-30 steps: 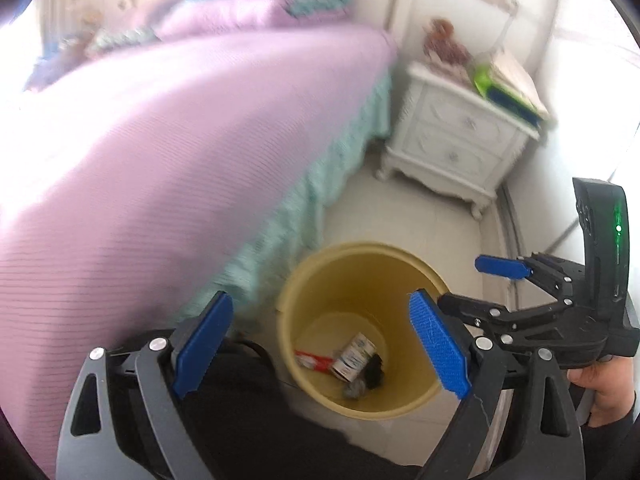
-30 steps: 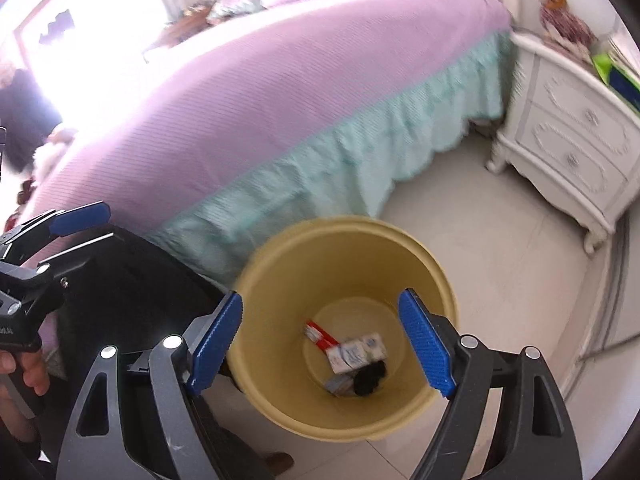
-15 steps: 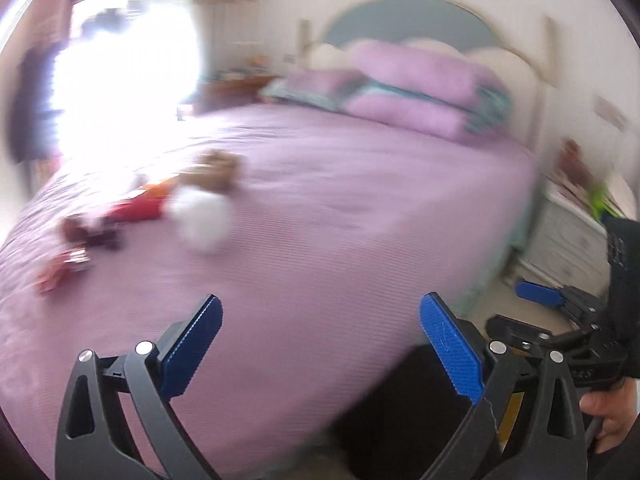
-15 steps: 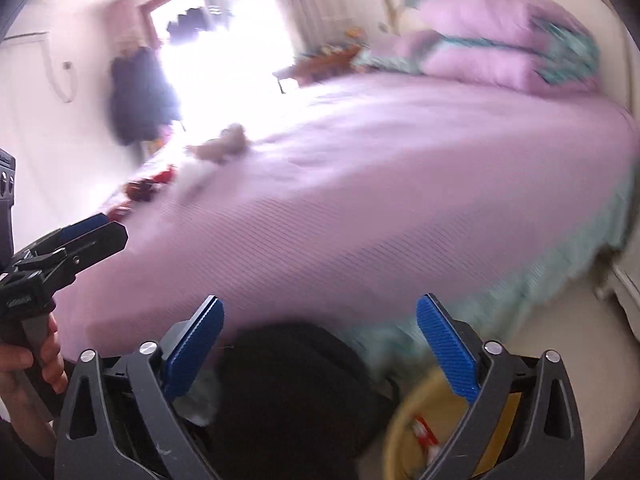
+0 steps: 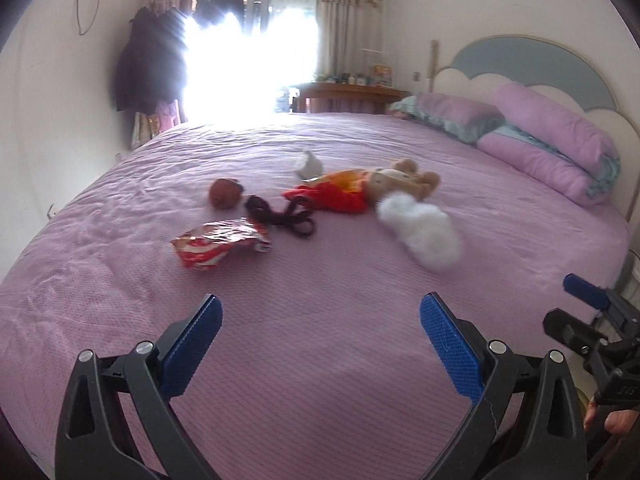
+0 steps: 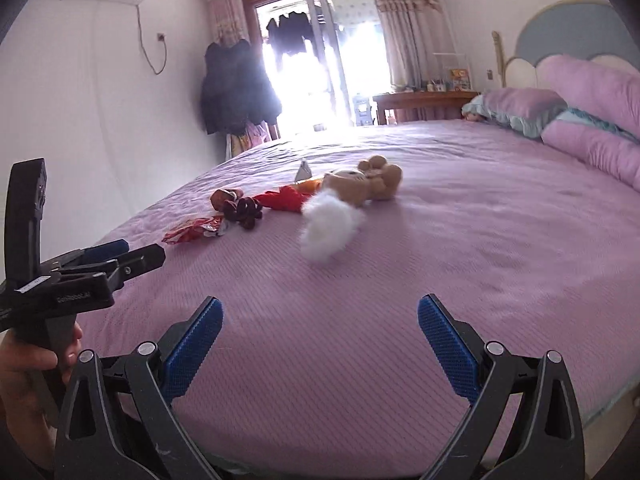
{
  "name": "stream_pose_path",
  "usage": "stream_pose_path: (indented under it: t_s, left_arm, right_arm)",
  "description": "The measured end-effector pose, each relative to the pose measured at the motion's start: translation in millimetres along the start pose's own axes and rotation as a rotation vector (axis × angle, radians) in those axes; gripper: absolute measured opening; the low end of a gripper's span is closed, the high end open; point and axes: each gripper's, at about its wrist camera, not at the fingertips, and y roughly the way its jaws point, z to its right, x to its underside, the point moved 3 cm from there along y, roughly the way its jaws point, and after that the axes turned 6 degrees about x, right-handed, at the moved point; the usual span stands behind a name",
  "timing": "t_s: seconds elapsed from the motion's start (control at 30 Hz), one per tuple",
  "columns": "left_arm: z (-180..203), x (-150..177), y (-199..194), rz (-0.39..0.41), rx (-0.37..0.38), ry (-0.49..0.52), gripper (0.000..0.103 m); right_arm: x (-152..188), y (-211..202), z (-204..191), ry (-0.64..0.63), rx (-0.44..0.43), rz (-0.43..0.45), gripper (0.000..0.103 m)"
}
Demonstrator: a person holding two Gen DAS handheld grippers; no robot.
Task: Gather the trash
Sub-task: 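Grasp the red snack bag on the bed with the left tool, then grasp the white fluffy toy with the right tool while the left tool holds the bag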
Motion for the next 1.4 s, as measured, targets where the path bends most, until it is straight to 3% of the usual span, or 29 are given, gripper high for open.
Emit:
stream_pose_path:
  t_s: [0.33, 0.57, 0.73, 0.87, 0.97, 1.03, 1.13, 1.23, 1.4]
  left_arm:
    - [-67, -18, 42, -0.039, -0.034, -0.039, 0.099]
    - [-93, -38, 86, -0.104, -0.048, 0.032, 0.099]
    - [-109, -49, 122, -0.184, 0.031, 0.022, 0.099]
    - [-118, -52, 143, -0.227, 0.026, 0.003, 0.098]
    - [-121, -52, 145, -0.231, 0.043, -0.016, 0.086]
    - [-122, -51, 144, -0.233, 0.036, -0.023, 0.059]
    - [-126, -50, 140, -0.228, 0.044, -0.043, 0.042]
    - [-127, -51, 135, -0.217, 0.07, -0.06, 0.033]
    - [-127, -48, 125, -0.201, 0.103, -0.106, 0.03]
  right_arm:
    - [-23, 56, -36, 0.007, -0.069, -0.046, 0.095]
    - [-32, 81, -50, 0.012, -0.09, -0.068, 0.095]
    - [-37, 95, -52, 0.009, -0.087, -0.088, 0.095]
    - [-40, 101, -50, 0.015, -0.086, -0.093, 0.095]
    - [-41, 103, -48, 0.012, -0.081, -0.098, 0.095]
    - [-41, 105, -46, 0.01, -0.081, -0.104, 0.095]
    - [-41, 108, -44, 0.013, -0.086, -0.119, 0.095]
    - [-40, 108, -44, 0.005, -0.087, -0.123, 0.095]
    - [-40, 109, -42, -0.002, -0.087, -0.124, 0.095]
